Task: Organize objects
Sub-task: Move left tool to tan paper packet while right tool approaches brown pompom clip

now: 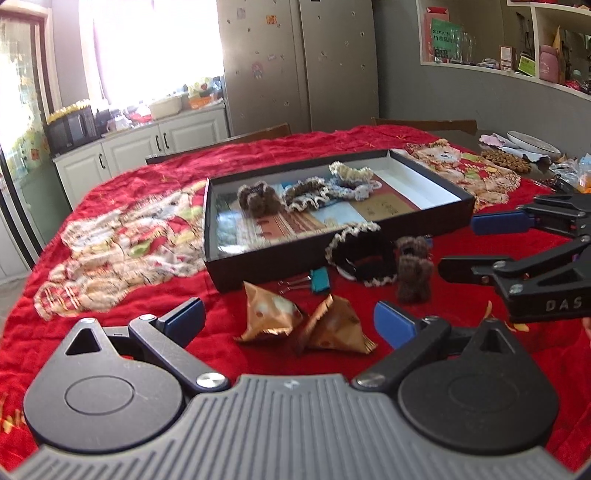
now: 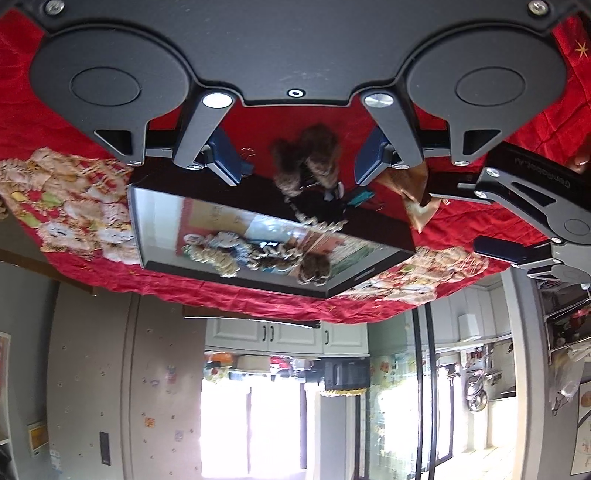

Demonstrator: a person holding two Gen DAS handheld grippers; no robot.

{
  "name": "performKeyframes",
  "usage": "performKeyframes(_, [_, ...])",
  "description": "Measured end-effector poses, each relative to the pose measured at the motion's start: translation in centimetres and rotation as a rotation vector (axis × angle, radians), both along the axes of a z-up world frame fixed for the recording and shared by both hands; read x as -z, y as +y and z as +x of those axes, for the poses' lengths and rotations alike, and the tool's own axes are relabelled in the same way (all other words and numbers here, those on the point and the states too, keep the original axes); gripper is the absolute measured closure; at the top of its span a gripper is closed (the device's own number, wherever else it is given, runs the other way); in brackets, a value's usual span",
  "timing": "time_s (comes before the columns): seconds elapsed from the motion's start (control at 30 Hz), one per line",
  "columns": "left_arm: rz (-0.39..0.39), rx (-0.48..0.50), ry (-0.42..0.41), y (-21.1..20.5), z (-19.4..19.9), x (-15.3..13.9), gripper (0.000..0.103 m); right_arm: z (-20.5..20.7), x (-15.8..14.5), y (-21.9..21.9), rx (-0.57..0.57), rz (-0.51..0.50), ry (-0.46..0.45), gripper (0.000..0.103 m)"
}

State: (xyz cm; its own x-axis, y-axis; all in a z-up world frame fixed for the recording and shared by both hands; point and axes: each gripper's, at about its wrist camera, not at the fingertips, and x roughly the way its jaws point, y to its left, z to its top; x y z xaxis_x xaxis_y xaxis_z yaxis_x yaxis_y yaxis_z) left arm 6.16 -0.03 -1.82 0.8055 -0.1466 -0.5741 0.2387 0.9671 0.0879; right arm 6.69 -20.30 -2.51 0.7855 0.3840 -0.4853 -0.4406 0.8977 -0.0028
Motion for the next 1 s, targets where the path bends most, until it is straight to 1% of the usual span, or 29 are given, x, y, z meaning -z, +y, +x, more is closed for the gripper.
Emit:
performKeyframes(0.17, [-0.019, 0.028, 0.043, -0.2, 0.1, 1.3, 0.002, 0.6, 1.0, 0.5, -0.021, 0.002, 0.002, 0.039])
performKeyframes(0.4, [-0.053, 0.03, 0.063, 0.0, 0.7, 2.1, 0.004, 2.1, 2.4, 0.7, 0.0, 0.01, 0.038, 0.039])
performKeyframes(0.6, [-0.06, 0.02, 0.068, -0.1, 1.2, 2.7, 0.007, 2.8, 3.1, 1.0, 0.007, 0.017, 0.056, 0.039])
performKeyframes(0.7, [-0.068, 0.015, 0.06, -0.2, 1.5, 2.9, 0.008, 3.1, 3.3, 1.2, 0.011, 0.017, 0.059, 0.039])
performKeyframes(0.83, [-0.052, 0.007, 0.042, -0.7, 1.8, 3.1, 0.009, 3.3, 3.4, 1.3, 0.019, 0.02, 0.065, 0.039])
performKeyframes(1.0, [-0.06, 0.001, 0.037, -0.9, 2.0, 3.3, 0.012, 3.5, 3.6, 1.6, 0.025, 0.012, 0.075, 0.039])
